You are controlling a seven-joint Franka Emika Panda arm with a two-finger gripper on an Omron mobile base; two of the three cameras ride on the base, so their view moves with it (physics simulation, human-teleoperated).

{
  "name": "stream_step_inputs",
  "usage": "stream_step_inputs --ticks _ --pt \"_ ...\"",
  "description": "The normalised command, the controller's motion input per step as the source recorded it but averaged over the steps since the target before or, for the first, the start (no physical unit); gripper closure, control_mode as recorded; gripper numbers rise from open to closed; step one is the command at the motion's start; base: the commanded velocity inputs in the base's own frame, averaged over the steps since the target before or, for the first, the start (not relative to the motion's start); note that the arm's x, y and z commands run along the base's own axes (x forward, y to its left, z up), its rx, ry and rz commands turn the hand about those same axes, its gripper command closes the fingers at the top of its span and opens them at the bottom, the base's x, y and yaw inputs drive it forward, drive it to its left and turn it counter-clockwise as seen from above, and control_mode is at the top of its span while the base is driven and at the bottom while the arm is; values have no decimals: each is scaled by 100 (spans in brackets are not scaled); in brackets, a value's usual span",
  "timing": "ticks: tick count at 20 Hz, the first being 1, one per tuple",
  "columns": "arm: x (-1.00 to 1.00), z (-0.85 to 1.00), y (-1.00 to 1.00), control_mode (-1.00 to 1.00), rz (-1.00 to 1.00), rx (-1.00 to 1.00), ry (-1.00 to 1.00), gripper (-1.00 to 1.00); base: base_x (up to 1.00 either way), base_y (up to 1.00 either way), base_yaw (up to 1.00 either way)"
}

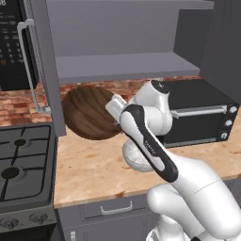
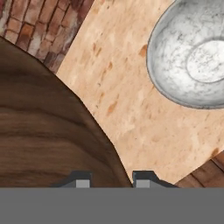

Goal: Open the cabinet. Pick the bowls from the counter and place them in the cabinet. Then close the cabinet.

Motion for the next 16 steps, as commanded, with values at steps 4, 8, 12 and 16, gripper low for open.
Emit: stream_step_inputs --ticks 4,8,12,16 --pt "0 17 -10 -100 -5 11 0 100 0 0 0" --pt "0 27 -16 -100 -3 9 0 100 0 0 0" --pt "0 39 -17 -100 -3 7 0 100 0 0 0" --pt "0 38 -9 -100 -1 5 0 100 0 0 0"
